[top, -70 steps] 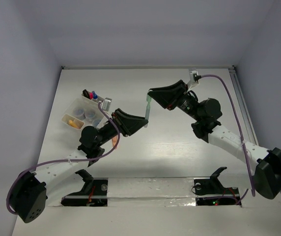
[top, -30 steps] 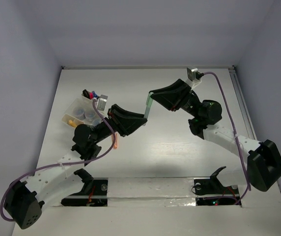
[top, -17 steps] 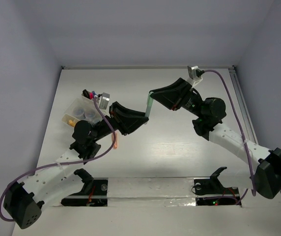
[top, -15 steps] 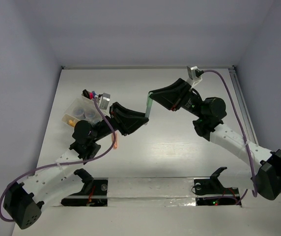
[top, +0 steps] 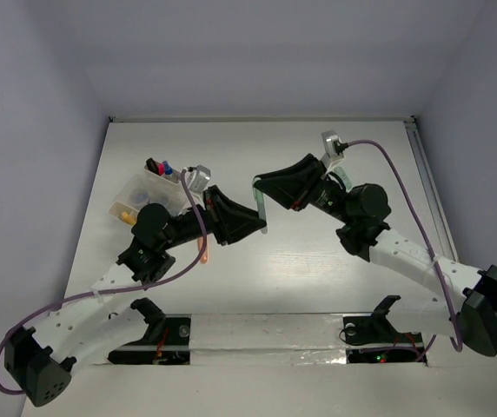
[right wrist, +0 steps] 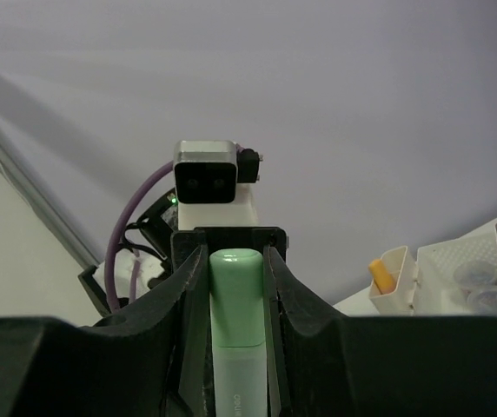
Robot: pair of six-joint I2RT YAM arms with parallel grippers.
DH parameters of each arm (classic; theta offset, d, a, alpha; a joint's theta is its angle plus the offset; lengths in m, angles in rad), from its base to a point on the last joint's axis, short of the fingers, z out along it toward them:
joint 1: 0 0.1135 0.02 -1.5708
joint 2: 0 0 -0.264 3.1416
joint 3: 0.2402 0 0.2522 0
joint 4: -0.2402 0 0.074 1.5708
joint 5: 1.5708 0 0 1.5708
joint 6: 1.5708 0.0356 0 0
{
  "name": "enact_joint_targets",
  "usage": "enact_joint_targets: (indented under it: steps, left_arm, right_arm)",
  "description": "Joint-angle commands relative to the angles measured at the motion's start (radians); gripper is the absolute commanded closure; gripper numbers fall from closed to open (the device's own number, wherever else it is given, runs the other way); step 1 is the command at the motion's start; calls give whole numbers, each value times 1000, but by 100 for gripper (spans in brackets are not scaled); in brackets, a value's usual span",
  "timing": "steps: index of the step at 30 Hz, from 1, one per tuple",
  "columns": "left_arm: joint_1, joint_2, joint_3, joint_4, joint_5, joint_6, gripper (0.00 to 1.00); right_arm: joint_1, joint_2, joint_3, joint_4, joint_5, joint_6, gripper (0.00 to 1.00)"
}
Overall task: Sort the stationery into containers
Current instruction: Close the pen cap on the pen.
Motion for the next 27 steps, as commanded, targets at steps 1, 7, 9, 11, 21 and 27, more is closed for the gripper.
enact_joint_targets:
  steps: [1, 7, 9, 11, 21, 27]
  left_arm:
    - [21, -52, 214, 290, -157, 39, 100]
    - [21, -93, 280, 184, -190, 109, 100]
    - [21, -113, 286, 150, -216, 123, 100]
    - [21, -125, 284, 135, -229, 135, 100]
    - [30, -93, 304, 155, -220, 119, 100]
    - [39, -93, 327, 127, -226, 131, 100]
  right_arm:
    - [70, 46, -136, -181, -200, -75, 100]
    - [80, 21, -224, -144, -191, -75, 100]
    - [80, 18, -252, -139, -197, -72, 100]
    - [80, 16, -268, -151, -197, -75, 100]
    - [126, 35, -318, -194, -162, -113, 100]
    - [175, 38, -319, -256, -132, -152, 100]
